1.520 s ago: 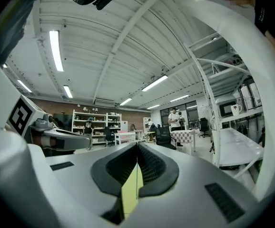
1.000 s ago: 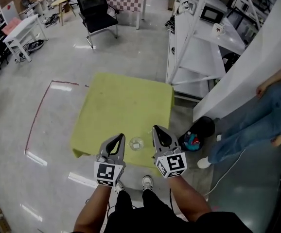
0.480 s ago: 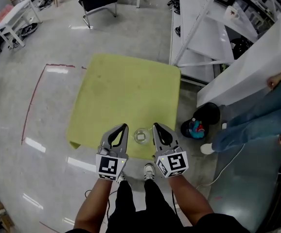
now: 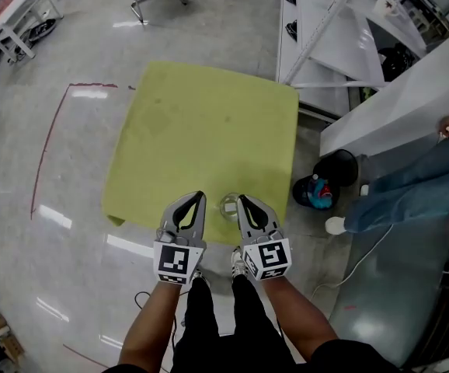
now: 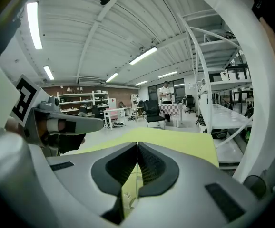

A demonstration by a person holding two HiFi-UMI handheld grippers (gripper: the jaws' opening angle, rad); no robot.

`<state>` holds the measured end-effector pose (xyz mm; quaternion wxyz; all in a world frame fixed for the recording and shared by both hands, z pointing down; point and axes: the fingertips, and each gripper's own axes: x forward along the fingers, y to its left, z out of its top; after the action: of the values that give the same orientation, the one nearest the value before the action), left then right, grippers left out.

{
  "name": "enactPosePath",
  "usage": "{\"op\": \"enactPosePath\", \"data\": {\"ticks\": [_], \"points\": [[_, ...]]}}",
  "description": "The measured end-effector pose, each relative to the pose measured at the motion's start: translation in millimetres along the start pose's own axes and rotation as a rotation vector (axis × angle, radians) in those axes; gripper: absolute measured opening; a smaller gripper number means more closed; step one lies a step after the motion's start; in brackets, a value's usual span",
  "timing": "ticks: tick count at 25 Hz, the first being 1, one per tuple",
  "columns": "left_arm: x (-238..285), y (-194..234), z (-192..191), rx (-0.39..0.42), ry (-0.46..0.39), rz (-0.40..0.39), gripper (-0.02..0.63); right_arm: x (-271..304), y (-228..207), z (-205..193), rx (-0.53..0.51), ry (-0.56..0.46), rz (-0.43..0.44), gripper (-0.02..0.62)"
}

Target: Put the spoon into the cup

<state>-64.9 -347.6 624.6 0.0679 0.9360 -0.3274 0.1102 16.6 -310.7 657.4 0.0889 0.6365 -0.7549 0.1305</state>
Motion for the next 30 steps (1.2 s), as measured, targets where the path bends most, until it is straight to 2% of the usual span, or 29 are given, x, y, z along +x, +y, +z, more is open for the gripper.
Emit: {"op": "enactPosePath", "data": {"ticks": [9,17,19,20,21,25,30], "points": [[-4.3,3.8,-1.5,-0.023,-0.009,0.013,0.006,-3.4,7.5,-24.5,0.027,0.043,-0.001,0.011],[-10.8,-2.4,5.2,-0.012,-0.021,-0.001,0.006,1.4,11.5,-42.4,0.008,0.09,-0.03,0.012],[-13.1,-5.1,13.1,-0.009,-0.03,-0.002,0.006,-0.2,10.6,-43.2,0.007,0.099,-0.033,0.057],[-13.7,-6.0,16.5,-0.004,-0.032,-0.001,0.006,-1.0,9.6,-41.8,0.008,0.1,-0.037,0.114],[-14.2,-6.3,19.6,0.002,-0.033,0.0,0.006,-1.3,8.6,-39.1,0.008,0.098,-0.039,0.121],[-15.0,-6.4,32.7,0.015,-0.046,0.011,0.006,-4.0,3.3,-18.1,0.013,0.058,-0.034,0.12],[-14.4,-18.0,63.3,0.009,-0.067,0.009,0.006,-20.8,-6.2,30.3,-0.017,-0.004,-0.031,0.106]]}}
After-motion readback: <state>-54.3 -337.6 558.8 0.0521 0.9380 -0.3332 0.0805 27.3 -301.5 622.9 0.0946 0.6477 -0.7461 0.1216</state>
